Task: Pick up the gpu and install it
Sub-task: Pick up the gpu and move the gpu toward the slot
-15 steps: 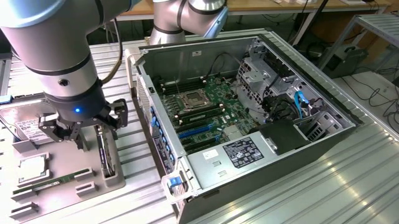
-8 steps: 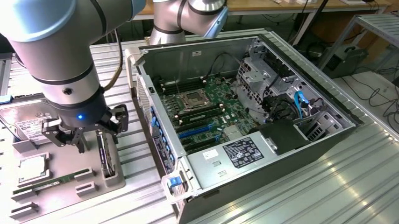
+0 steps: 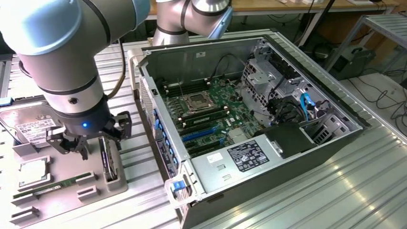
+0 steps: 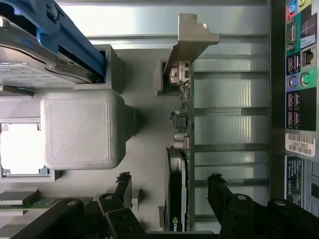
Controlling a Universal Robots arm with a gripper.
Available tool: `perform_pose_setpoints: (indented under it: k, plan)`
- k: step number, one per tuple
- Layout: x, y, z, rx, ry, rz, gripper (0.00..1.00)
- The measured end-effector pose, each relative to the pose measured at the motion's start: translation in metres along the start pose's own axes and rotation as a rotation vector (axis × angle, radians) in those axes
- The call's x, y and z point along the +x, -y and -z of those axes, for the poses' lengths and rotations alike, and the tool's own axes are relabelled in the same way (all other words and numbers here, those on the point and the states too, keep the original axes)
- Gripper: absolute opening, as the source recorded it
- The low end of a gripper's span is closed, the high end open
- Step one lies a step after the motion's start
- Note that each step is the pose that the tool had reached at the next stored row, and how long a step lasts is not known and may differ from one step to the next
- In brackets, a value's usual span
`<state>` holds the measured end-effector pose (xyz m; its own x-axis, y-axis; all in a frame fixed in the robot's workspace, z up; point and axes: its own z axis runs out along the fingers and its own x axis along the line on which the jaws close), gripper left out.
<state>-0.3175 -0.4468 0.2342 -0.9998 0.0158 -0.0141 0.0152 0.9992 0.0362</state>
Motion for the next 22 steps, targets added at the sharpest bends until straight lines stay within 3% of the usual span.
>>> perform_pose_setpoints:
  k: [9, 15, 22]
  plan:
    - [0.0, -0.0017, -0.0136, -0.0008, -0.0021, 0.058, 0.72]
    - [0.0, -0.0015, -0.0216, 0.0016, -0.0014, 0.025, 0.72]
    - [0.0, -0.0018, -0.0211, 0.0037, -0.0014, 0.021, 0.72]
